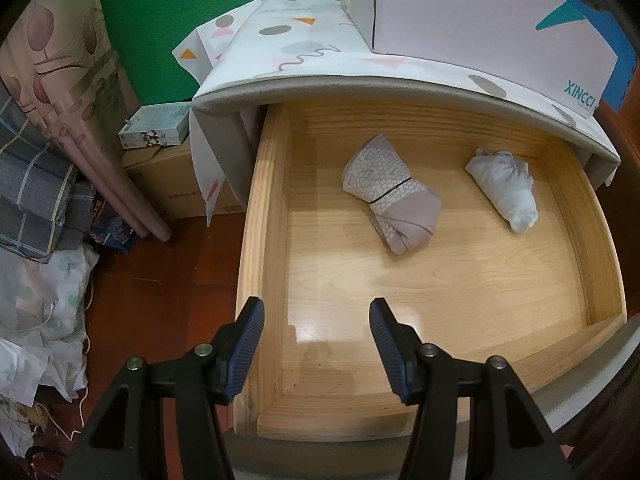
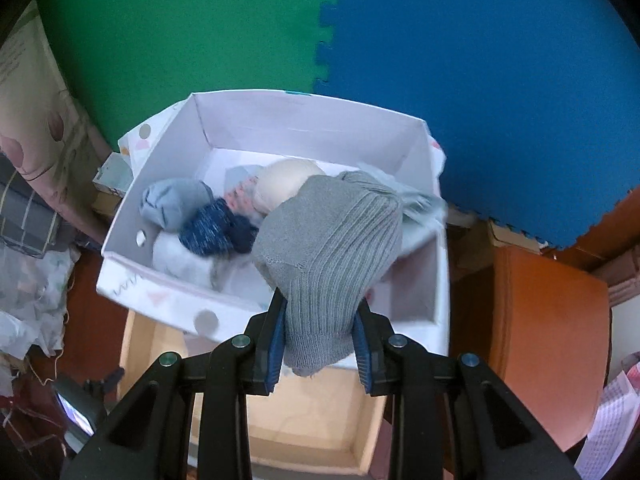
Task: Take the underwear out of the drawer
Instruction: 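Open the right tool to drop the grey sock and withdraw to the drawer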
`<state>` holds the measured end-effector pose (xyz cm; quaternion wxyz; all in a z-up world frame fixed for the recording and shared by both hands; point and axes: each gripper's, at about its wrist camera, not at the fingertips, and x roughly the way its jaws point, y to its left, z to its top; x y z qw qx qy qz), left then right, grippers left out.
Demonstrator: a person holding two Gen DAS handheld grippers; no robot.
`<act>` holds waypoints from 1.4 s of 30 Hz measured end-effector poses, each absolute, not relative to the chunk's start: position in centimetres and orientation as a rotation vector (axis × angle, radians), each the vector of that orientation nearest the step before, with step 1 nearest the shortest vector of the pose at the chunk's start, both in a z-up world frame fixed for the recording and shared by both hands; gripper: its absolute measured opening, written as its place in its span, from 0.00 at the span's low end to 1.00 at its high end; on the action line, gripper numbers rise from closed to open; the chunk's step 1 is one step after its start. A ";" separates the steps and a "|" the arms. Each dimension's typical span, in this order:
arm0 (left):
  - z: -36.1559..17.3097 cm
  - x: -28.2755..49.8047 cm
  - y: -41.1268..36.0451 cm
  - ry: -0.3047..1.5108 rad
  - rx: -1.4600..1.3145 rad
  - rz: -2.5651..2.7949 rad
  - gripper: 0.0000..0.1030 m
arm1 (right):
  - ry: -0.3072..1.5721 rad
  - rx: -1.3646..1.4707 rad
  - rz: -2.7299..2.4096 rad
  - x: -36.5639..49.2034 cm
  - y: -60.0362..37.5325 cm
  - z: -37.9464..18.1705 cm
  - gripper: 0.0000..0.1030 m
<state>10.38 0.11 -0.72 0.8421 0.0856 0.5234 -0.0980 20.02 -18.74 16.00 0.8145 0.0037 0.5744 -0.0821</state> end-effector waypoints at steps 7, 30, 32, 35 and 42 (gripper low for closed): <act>-0.9 10.5 0.3 1.115 0.167 -0.205 0.54 | 1.293 0.029 -0.114 23.4 -15.6 11.9 0.27; -1.4 10.8 -0.2 1.137 0.183 -0.197 0.54 | 1.242 0.037 -0.118 22.8 -15.0 12.8 0.63; -1.4 10.7 -0.2 1.136 0.181 -0.197 0.54 | 1.229 0.017 -0.103 21.5 -14.9 13.4 0.63; -1.3 10.8 -0.1 1.134 0.180 -0.196 0.54 | 1.225 0.018 -0.080 18.9 -15.3 13.9 0.63; -1.3 10.8 0.1 1.130 0.173 -0.195 0.54 | 1.256 0.004 -0.066 13.3 -16.2 11.2 0.63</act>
